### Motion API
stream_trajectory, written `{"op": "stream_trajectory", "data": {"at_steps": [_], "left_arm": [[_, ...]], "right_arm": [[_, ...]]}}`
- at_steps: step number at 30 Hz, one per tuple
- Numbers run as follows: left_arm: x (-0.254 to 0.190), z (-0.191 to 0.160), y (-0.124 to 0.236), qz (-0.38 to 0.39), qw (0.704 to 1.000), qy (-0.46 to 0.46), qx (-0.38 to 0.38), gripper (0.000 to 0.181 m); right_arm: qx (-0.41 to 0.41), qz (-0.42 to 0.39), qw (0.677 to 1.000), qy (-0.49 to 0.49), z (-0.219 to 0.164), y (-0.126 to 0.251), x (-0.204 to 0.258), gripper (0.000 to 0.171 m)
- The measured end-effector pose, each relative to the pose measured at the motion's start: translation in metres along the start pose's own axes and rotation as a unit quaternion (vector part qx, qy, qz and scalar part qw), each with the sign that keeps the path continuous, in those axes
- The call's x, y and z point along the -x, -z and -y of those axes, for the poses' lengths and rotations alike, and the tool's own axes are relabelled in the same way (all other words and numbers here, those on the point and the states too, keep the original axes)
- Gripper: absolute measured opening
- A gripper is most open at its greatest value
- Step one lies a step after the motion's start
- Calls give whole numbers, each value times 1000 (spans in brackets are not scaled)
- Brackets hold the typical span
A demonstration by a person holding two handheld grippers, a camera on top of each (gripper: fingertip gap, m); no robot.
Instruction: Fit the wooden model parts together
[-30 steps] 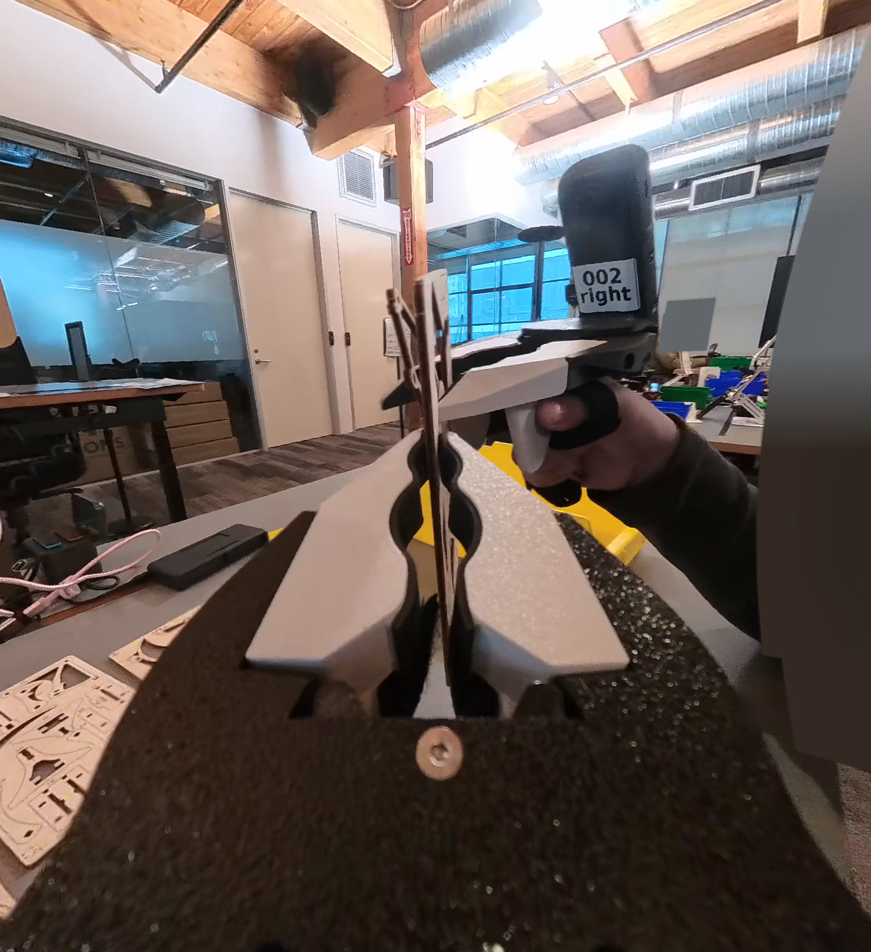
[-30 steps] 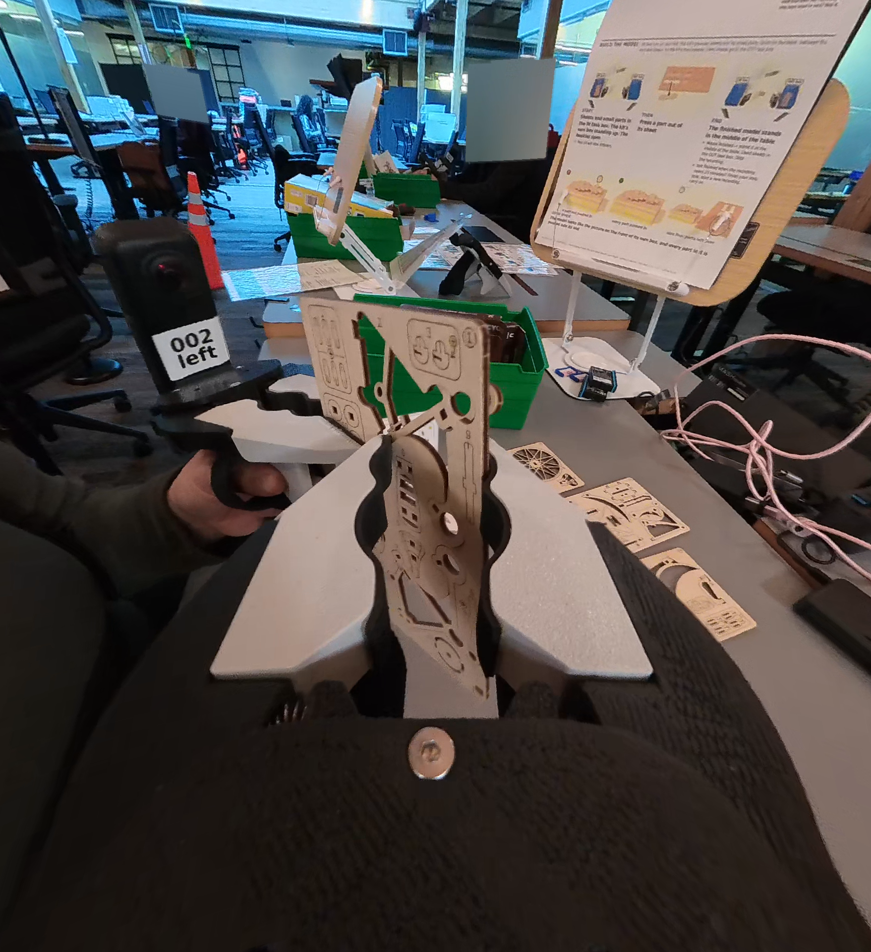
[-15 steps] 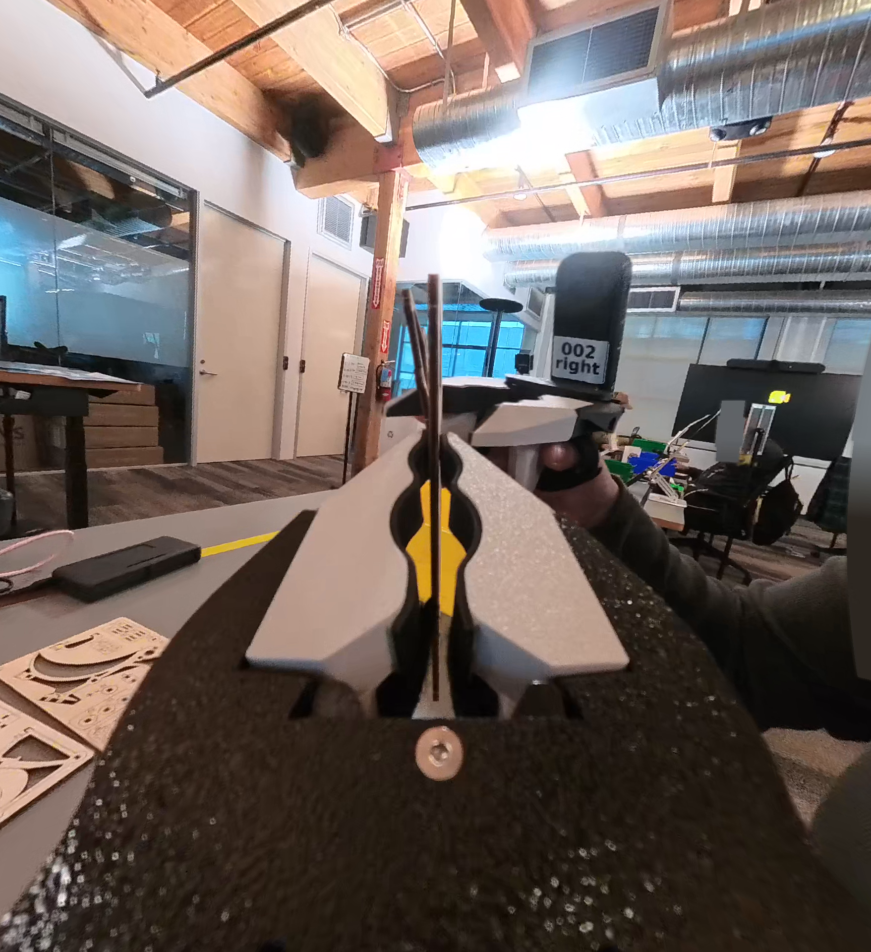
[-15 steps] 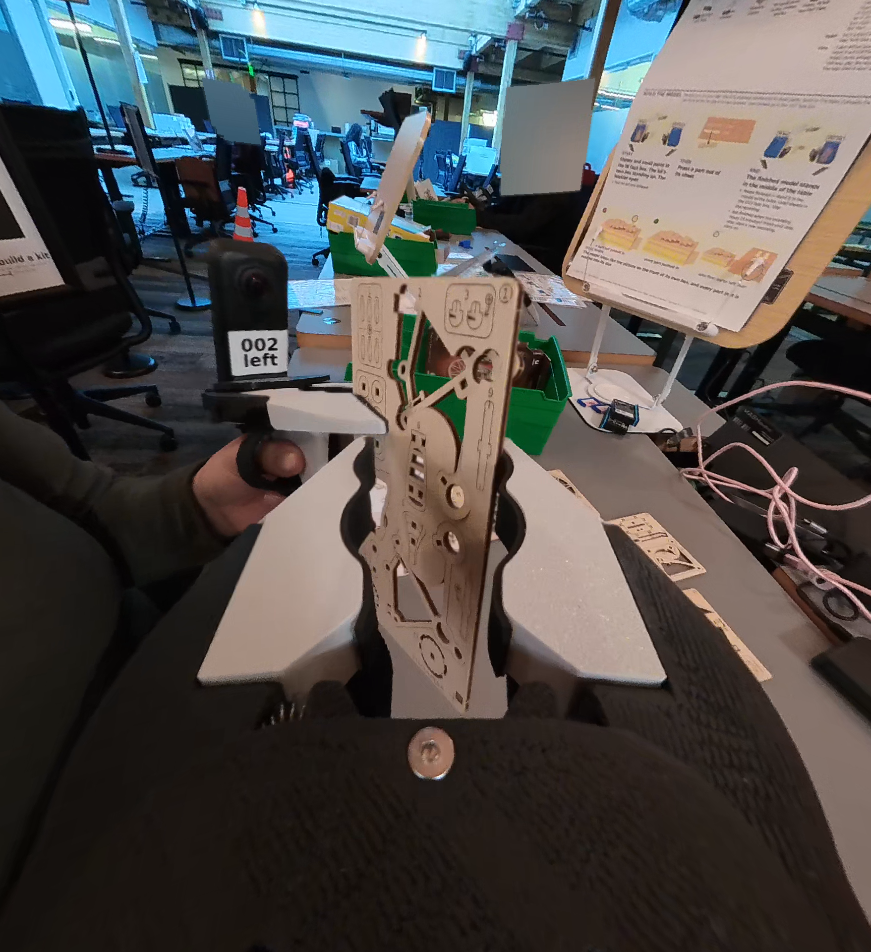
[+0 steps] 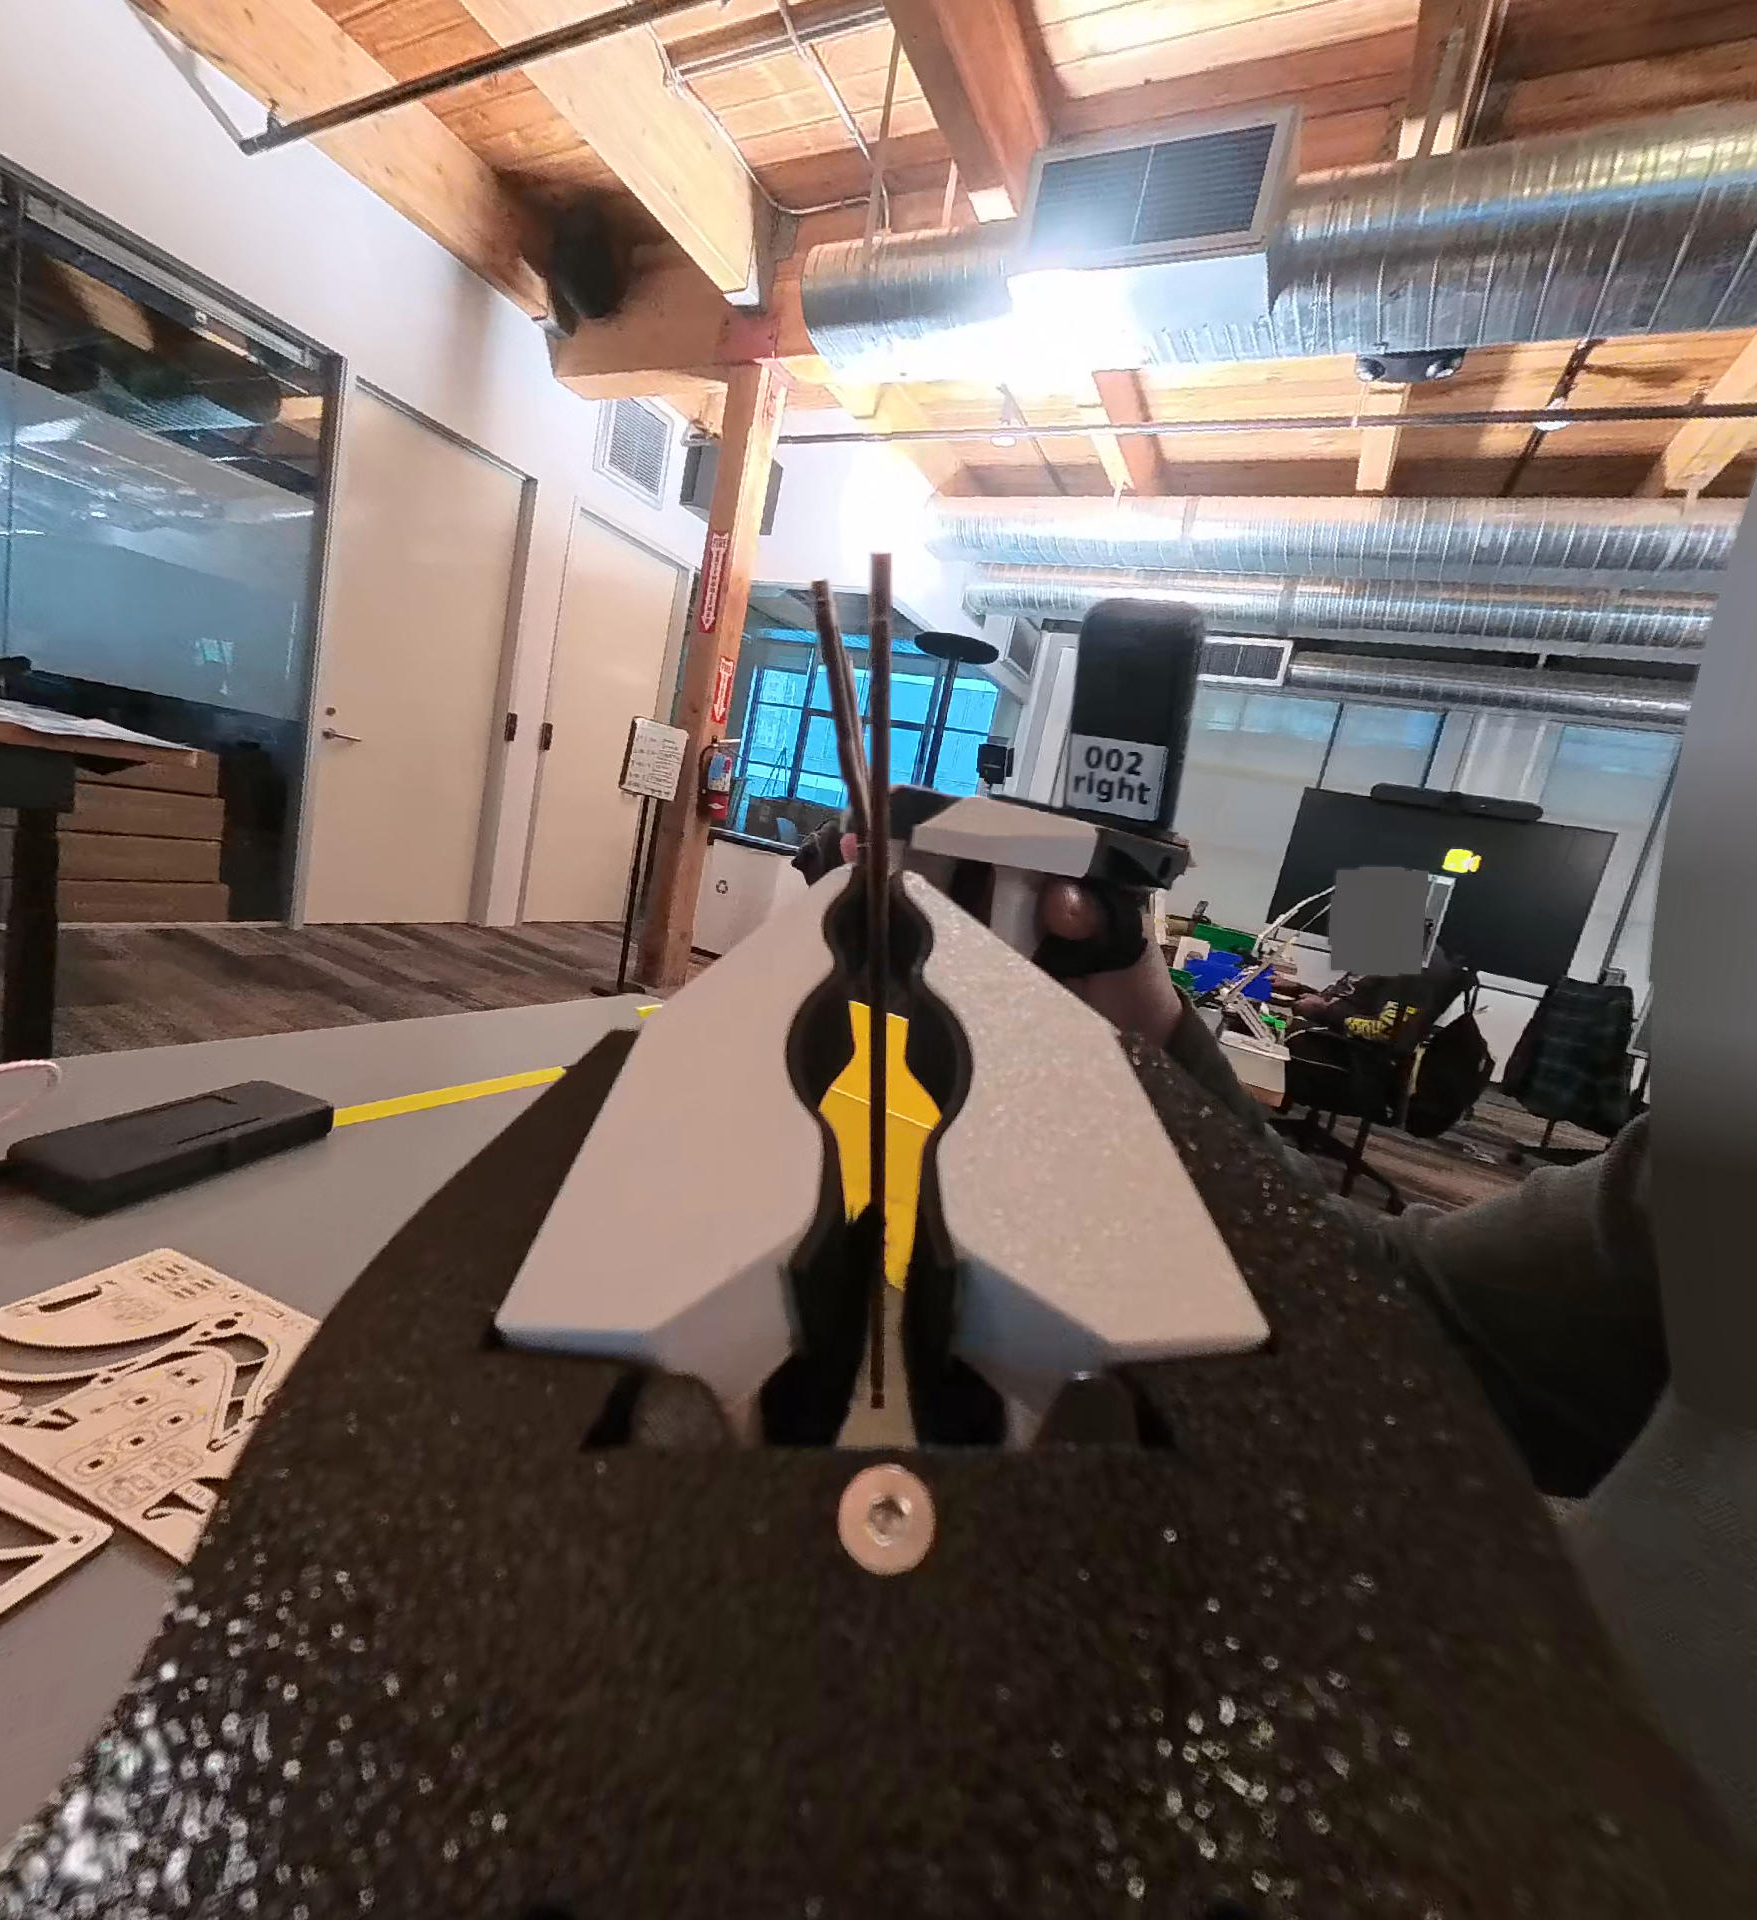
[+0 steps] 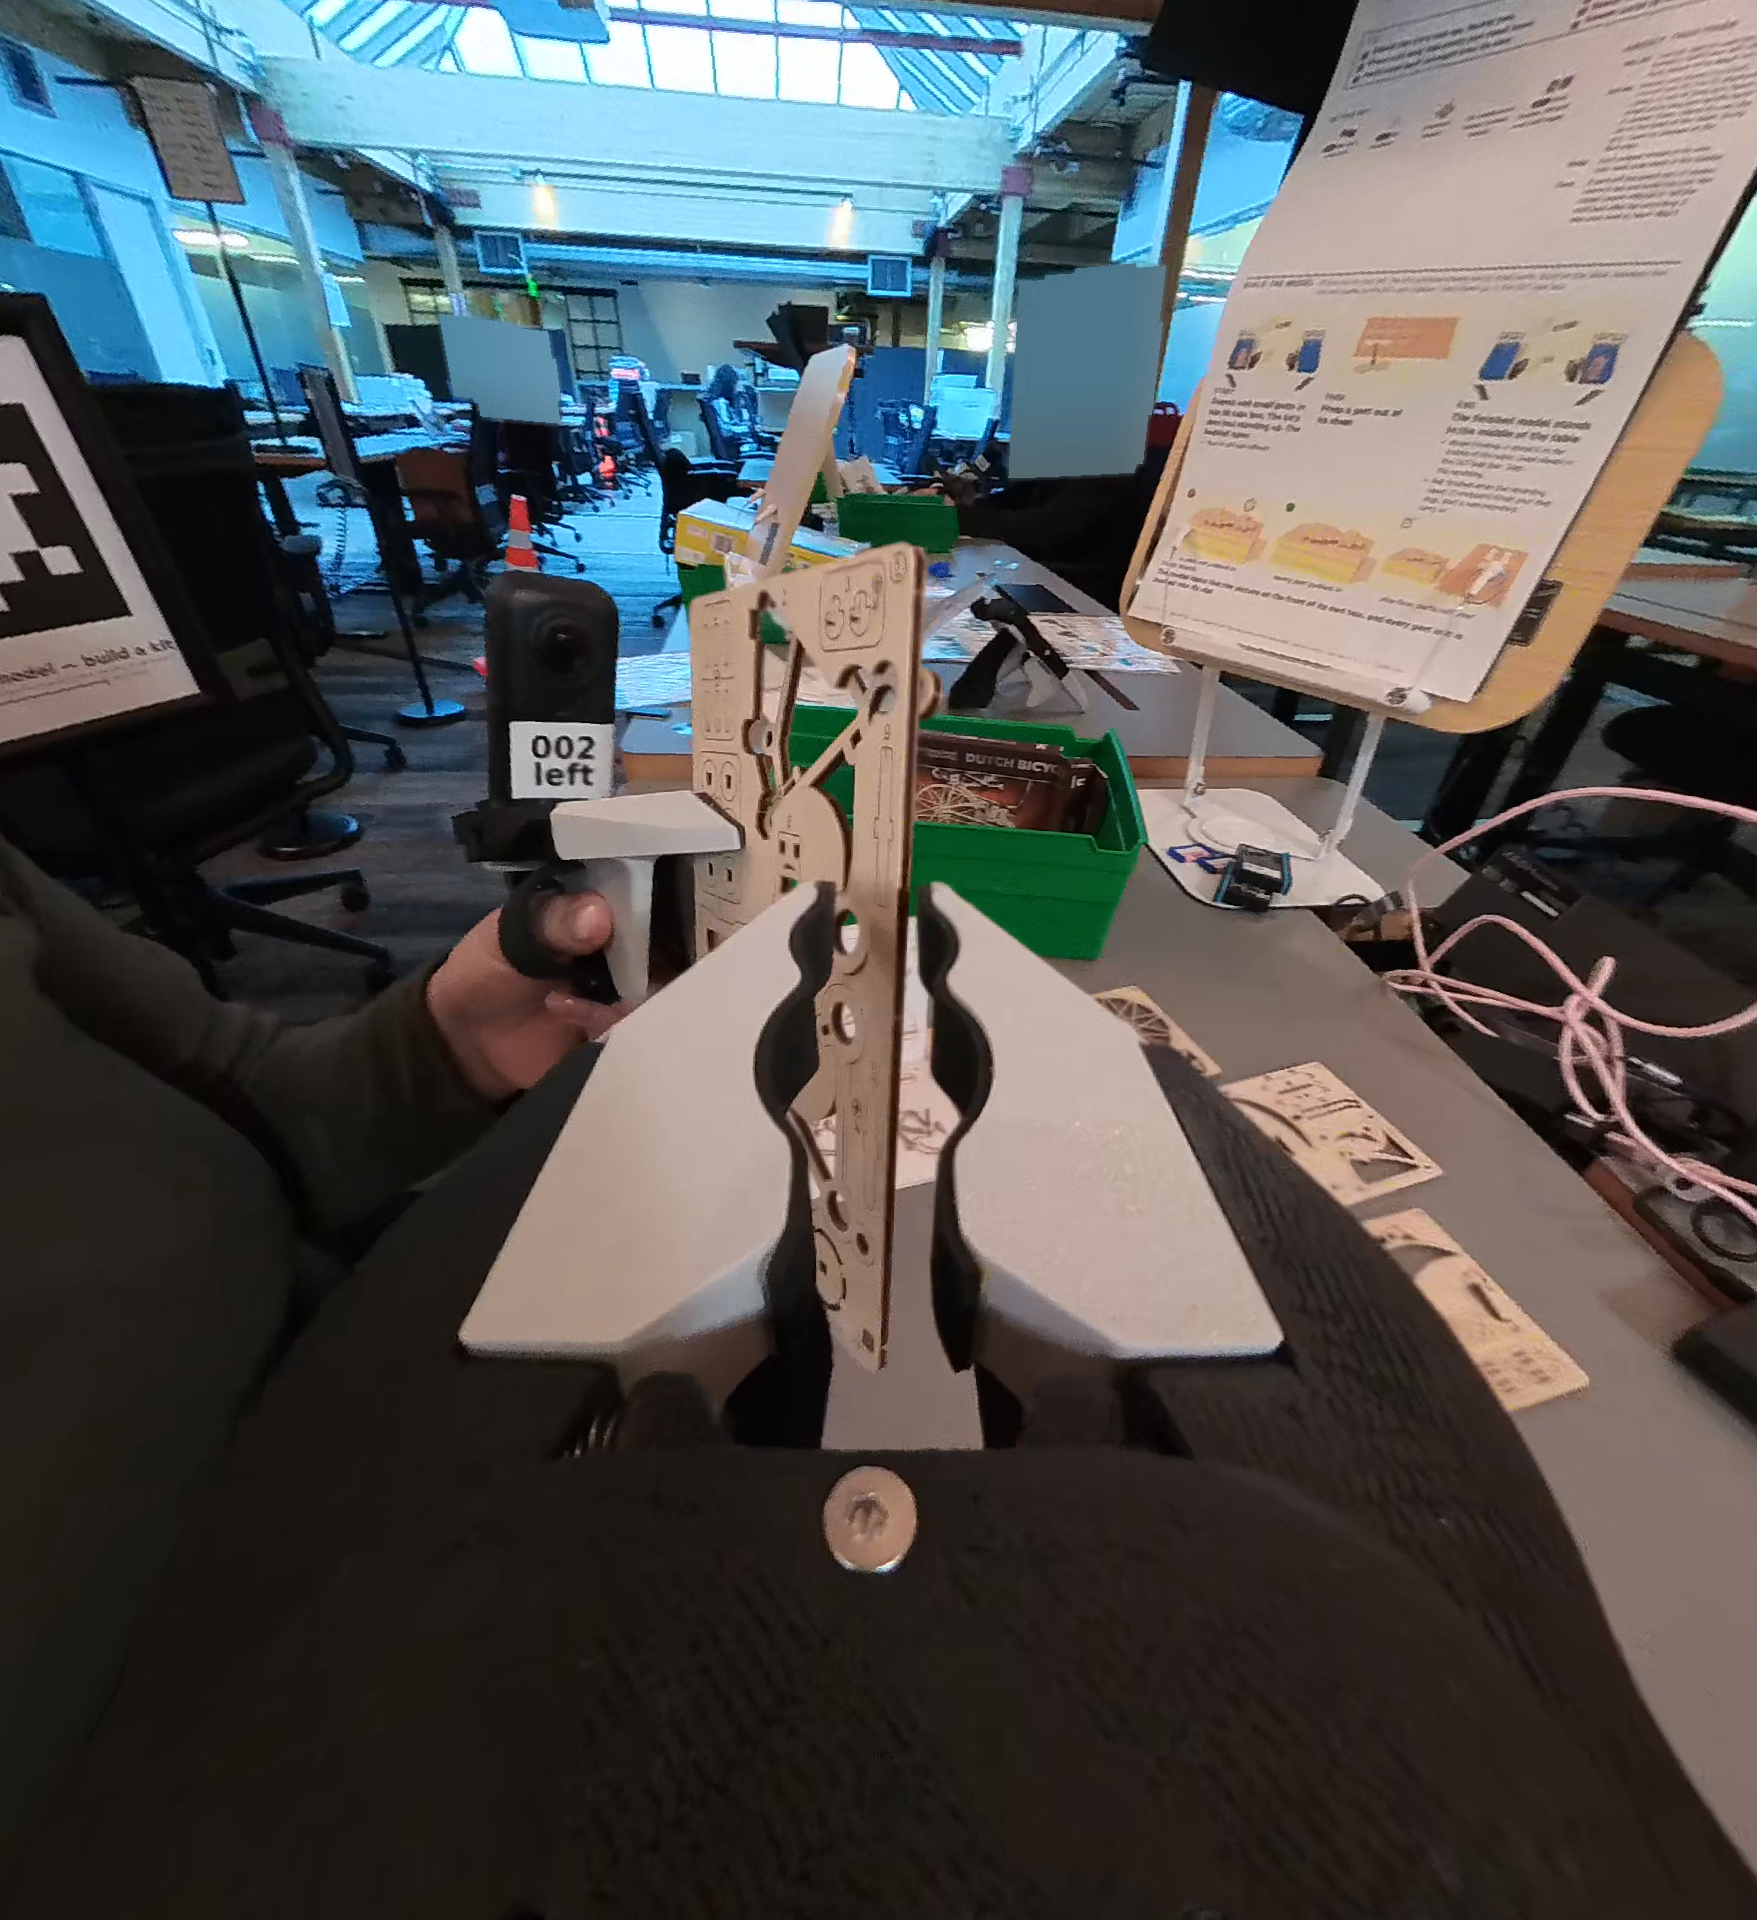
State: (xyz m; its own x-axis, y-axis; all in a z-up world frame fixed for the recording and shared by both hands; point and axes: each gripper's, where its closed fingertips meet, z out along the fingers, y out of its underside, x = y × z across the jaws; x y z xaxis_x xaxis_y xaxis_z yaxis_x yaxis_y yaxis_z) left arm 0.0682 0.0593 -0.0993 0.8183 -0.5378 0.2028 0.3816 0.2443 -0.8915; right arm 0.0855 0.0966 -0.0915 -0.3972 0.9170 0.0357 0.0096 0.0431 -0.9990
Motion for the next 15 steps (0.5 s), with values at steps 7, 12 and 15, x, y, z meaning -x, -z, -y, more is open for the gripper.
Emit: {"op": "stream_trajectory", "data": {"at_steps": [7,12,15], "left_arm": [[-3,0,-1,-6,1000,4,-1,1],[-3,-1,0,-7,1000,7,-2,0],[-2,-1,0,-7,1000,10,-2,1]], "right_arm": [[28,10,1000,4,-10,-3,2,10],[32,20,999,4,-11,-2,3,9],[31,48,998,-8,-12,-1,8,18]]}}
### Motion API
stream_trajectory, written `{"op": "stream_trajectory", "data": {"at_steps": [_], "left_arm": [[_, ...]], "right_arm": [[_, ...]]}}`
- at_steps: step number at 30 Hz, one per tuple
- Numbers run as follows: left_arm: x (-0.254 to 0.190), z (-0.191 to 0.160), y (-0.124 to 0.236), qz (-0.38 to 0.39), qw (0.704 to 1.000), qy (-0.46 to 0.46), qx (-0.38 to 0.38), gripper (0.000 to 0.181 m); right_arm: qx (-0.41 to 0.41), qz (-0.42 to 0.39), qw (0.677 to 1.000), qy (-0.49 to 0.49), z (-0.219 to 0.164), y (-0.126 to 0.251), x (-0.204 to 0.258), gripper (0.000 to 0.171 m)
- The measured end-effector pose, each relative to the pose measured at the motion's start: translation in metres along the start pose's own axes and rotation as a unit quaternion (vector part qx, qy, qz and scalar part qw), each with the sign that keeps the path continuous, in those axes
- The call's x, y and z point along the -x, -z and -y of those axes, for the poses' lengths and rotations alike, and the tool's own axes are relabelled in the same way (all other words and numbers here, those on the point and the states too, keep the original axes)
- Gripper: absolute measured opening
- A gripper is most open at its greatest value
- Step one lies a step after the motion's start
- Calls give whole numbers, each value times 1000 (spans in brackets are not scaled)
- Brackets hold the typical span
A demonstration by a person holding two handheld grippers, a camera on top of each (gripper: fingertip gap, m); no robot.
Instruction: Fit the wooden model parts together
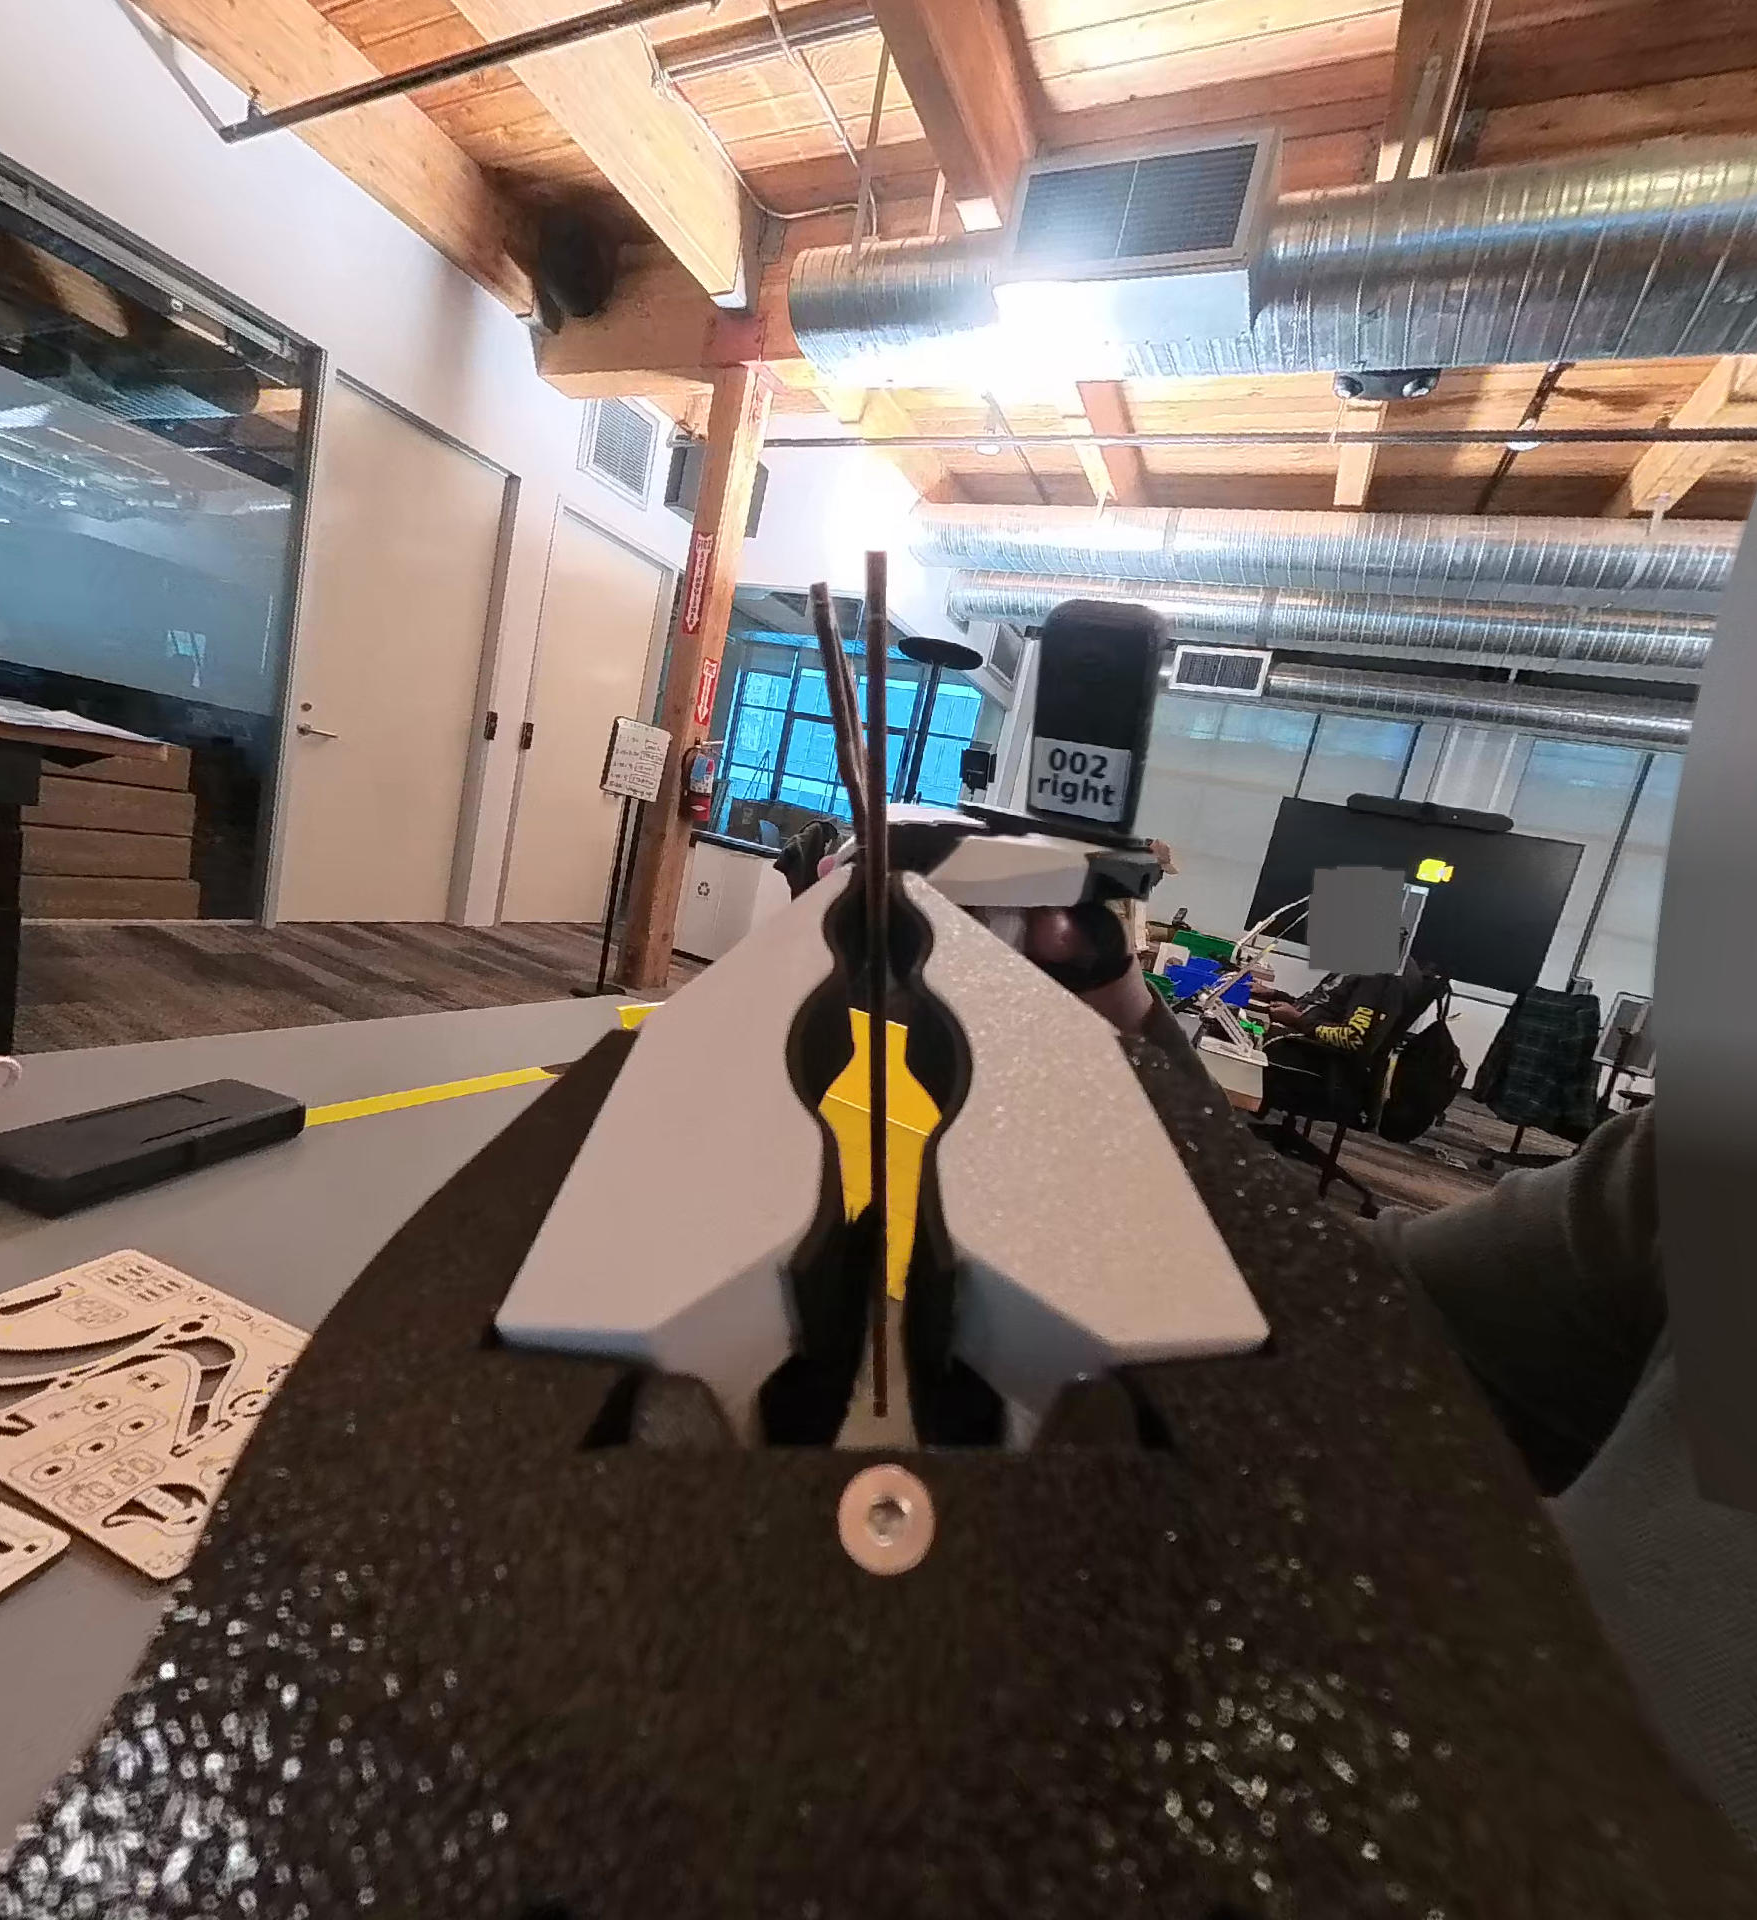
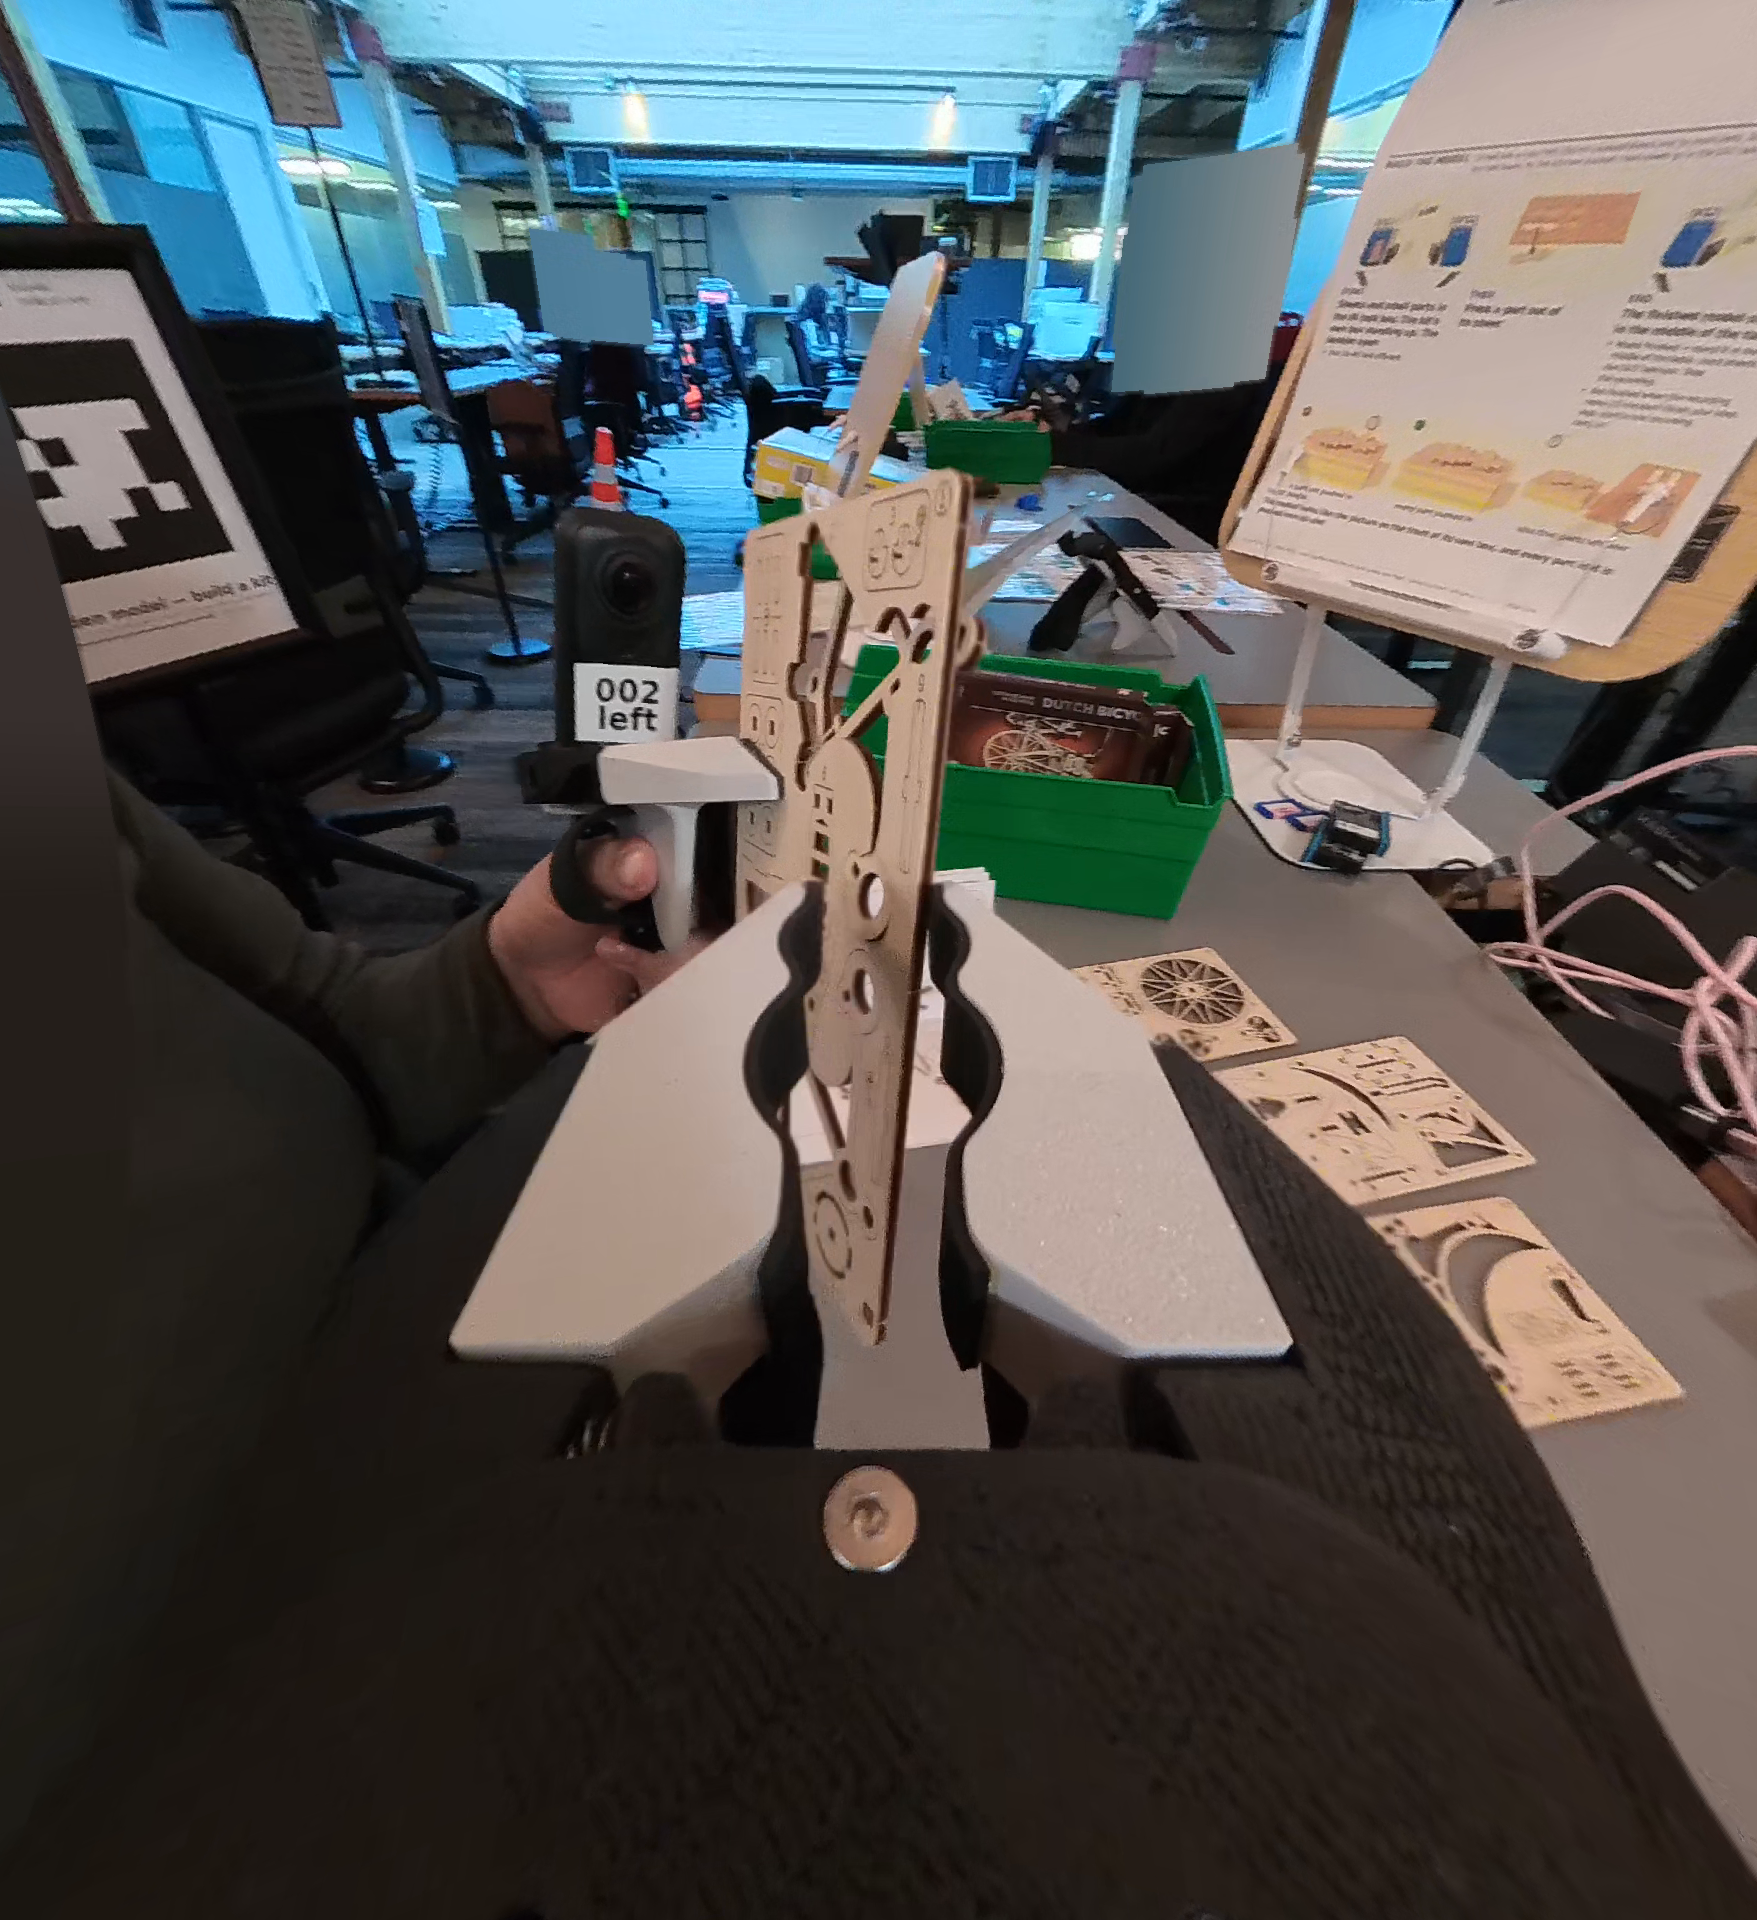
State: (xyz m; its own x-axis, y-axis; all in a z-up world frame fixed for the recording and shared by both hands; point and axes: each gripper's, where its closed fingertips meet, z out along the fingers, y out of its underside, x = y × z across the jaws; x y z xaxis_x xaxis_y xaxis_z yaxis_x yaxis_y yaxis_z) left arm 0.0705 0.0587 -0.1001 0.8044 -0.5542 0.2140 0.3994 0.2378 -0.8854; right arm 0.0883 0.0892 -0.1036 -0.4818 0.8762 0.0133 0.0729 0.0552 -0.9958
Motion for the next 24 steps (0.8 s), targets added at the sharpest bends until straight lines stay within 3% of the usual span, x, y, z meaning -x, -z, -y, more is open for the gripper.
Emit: {"op": "stream_trajectory", "data": {"at_steps": [5,11,15,24], "left_arm": [[-1,-1,-1,-2,1000,3,2,1],[0,-2,-1,-3,1000,7,0,1],[-1,-3,-1,-4,1000,7,2,1],[-2,-3,-2,-2,1000,7,2,1]], "right_arm": [[2,-10,1000,7,-2,1,-5,9],[11,3,1000,22,-3,2,1,19],[16,-13,999,33,-4,3,-4,12],[29,-26,998,56,-7,3,-4,14]]}}
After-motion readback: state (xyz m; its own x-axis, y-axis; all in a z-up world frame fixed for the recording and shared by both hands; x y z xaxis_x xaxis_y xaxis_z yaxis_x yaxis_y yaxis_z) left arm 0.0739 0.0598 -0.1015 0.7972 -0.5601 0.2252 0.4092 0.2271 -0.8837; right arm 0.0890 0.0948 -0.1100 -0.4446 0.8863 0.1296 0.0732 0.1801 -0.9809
